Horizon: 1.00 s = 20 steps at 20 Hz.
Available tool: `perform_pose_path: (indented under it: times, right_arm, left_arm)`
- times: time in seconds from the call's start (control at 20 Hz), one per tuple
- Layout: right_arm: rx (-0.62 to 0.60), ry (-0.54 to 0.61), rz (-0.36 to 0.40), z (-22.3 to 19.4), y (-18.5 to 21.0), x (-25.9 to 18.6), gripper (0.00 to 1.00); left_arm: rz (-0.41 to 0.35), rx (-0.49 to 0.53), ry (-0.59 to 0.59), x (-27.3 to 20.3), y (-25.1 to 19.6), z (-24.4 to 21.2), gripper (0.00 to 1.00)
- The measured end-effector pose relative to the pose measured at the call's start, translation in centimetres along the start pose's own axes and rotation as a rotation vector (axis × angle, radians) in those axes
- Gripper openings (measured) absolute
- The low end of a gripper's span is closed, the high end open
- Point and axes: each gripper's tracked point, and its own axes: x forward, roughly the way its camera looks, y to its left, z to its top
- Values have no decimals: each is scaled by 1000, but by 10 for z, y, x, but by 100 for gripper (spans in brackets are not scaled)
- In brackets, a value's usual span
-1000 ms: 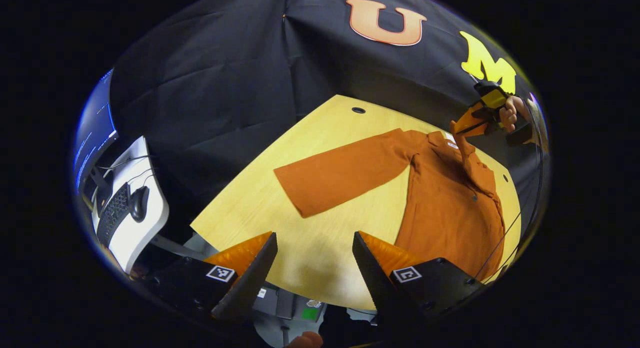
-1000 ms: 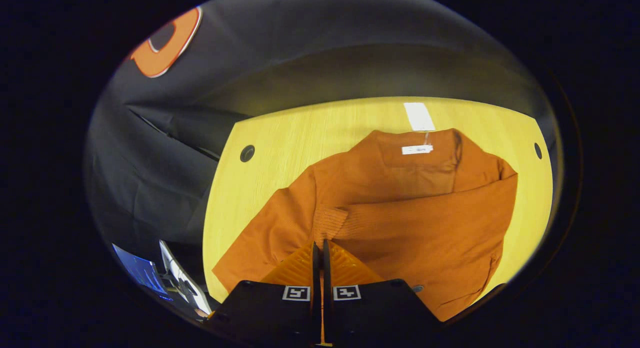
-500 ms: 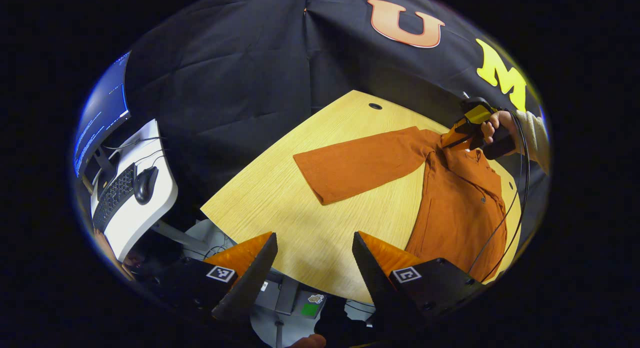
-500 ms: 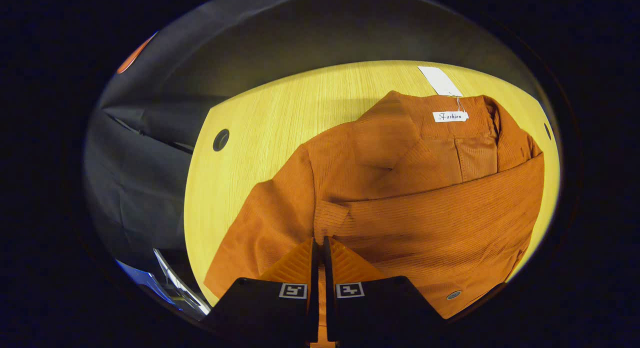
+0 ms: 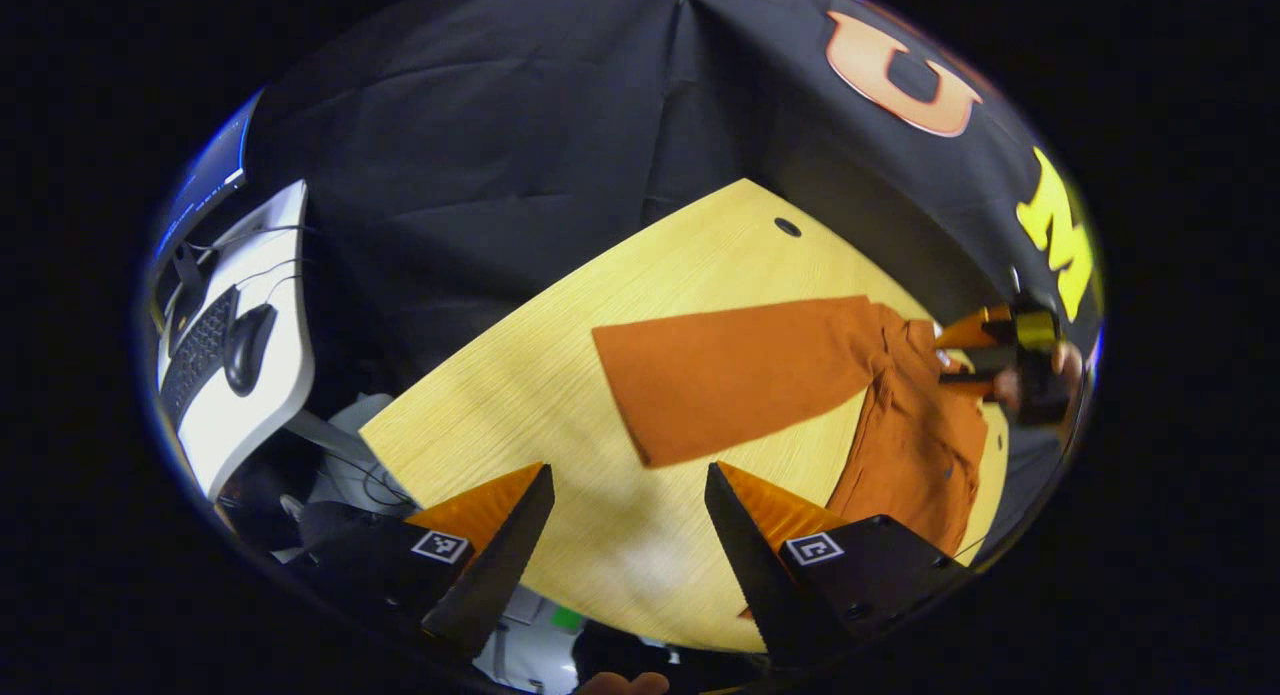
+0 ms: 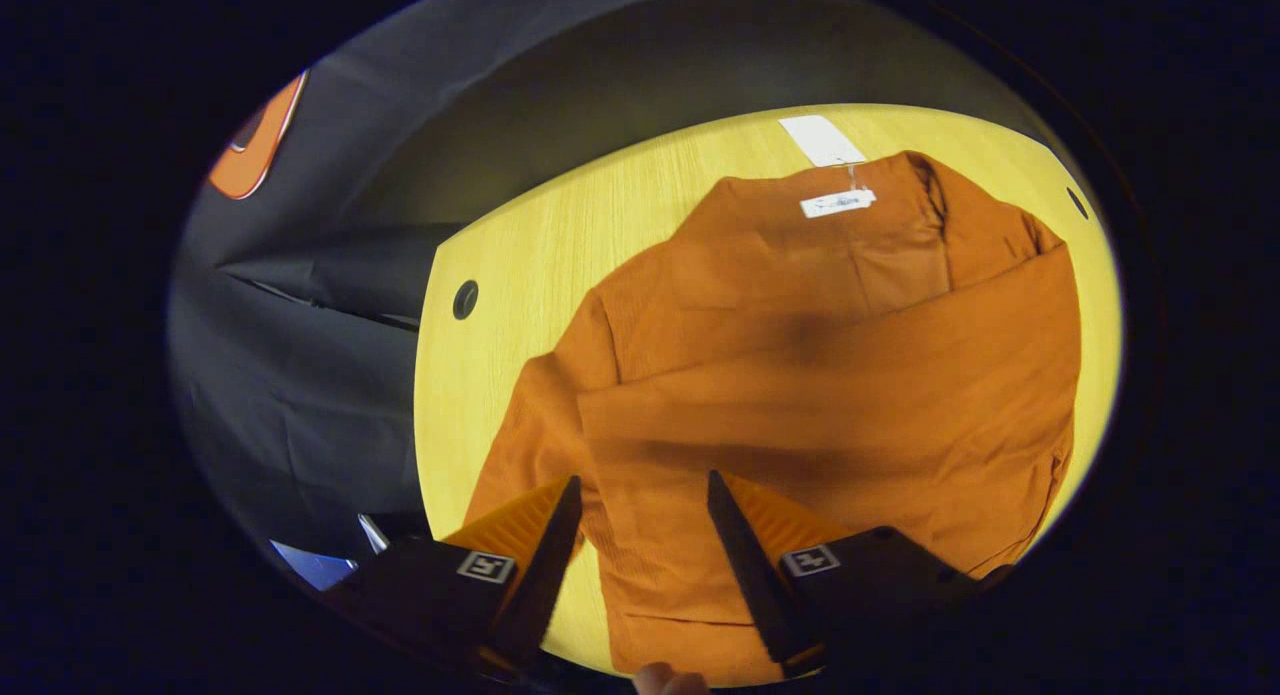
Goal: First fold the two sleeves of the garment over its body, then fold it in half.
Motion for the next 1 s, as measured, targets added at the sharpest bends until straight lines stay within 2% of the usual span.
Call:
perform_pose_path:
  times: [0.1,0.25,0.4,0.5,0.65,0.7,0.75,0.8,0.95,1.0]
  right_arm:
    - [2,16,3,-23,-35,-18,95]
    - [21,17,39,-53,-86,-47,95]
    - [11,2,32,-84,-140,-79,95]
    - [-5,-6,30,-109,-170,-105,95]
    - [-17,-23,28,-142,-202,-137,95]
    - [-24,-29,30,-150,-210,-144,95]
    - [-30,-33,31,-158,-216,-150,89]
    - [-32,-37,31,-167,-221,-155,95]
    - [-37,-19,50,-193,-228,-159,95]
    - [-32,-19,48,-198,-231,-158,95]
  left_arm:
    - [-19,-91,89,20,-1,7,97]
    - [26,-190,195,45,11,17,97]
    - [64,-226,317,59,17,12,97]
    - [90,-231,389,62,18,10,97]
    - [95,-226,421,77,7,20,97]
    - [114,-211,446,79,7,18,97]
    - [139,-194,466,77,8,19,97]
    - [171,-172,503,79,9,16,97]
    - [282,-93,571,81,10,11,96]
    - [284,-66,574,81,6,17,97]
